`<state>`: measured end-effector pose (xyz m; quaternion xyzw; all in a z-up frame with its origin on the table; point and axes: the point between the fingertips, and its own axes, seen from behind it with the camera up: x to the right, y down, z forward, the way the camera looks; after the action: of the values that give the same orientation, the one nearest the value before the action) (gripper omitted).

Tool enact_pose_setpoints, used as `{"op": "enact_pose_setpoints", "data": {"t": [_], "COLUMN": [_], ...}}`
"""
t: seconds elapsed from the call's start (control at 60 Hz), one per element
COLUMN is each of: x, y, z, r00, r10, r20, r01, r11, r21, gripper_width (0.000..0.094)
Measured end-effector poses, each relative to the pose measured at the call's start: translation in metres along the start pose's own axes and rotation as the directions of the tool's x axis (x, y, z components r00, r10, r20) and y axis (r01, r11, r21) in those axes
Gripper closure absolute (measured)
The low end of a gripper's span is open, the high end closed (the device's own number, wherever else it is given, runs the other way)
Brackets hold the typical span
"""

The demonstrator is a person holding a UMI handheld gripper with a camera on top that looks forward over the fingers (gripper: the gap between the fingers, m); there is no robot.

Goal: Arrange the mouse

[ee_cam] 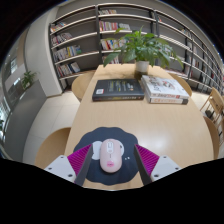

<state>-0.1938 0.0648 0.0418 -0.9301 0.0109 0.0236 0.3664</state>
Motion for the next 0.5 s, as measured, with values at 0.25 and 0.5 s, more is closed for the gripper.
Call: {"op": "enact_pose_setpoints", "data": {"t": [0.25, 0.5], "x": [0.033, 0.082], "y": [-0.053, -0.020], "z": [-0.130, -0.225], "r00": [1.000, 0.999], "r10": [-0.007, -0.029], "r20": [-0.010, -0.037], "r01": [0.008, 0.035], "r11": [0.988, 0.981], "r21": [0.155, 0.189], "gripper_width": [0.0129, 0.0133]}}
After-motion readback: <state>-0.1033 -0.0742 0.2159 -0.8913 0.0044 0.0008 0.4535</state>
